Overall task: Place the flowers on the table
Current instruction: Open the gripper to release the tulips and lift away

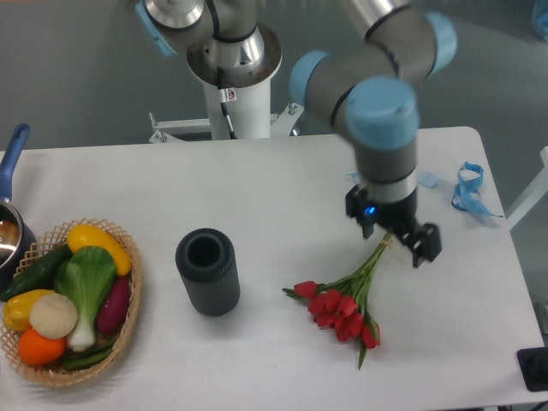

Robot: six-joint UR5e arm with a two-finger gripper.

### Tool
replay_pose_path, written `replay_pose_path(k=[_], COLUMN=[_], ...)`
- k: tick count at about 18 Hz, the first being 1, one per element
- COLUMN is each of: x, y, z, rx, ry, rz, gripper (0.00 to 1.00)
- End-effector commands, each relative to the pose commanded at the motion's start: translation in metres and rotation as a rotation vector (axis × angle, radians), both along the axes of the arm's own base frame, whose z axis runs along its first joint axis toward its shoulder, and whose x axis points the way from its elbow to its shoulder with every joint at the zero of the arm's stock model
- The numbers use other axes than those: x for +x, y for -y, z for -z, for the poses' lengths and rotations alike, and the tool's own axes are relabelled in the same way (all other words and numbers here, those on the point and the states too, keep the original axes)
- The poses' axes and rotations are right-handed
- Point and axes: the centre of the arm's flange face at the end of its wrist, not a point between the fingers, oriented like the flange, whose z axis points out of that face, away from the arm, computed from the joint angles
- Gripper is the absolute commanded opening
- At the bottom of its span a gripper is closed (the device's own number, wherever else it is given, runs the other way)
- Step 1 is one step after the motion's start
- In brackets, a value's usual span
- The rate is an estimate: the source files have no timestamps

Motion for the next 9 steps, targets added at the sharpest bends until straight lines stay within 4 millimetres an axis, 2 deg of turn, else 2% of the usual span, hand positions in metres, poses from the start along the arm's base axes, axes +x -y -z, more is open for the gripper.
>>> replay_pose_path(k=[1,3,4,6,7,9], x=[-0.006,-0.016,-0.027,-0.038,-0.04,-0.038], y=[0.028,0.063,0.098,0.141,0.153,0.16], z=[-0.008,-0.017,-0.022,-0.028,-0.032,-0.037], rx=[-0.004,-0.022,-0.03,-0.01,-0.006,-0.005], ry=[0.023,0.031,0.028,0.043,0.036,0.028], rz=[0.046,0.108,0.137,0.217,0.231,0.236], gripper=[1.0,1.0,1.0,1.0,1.0,1.0])
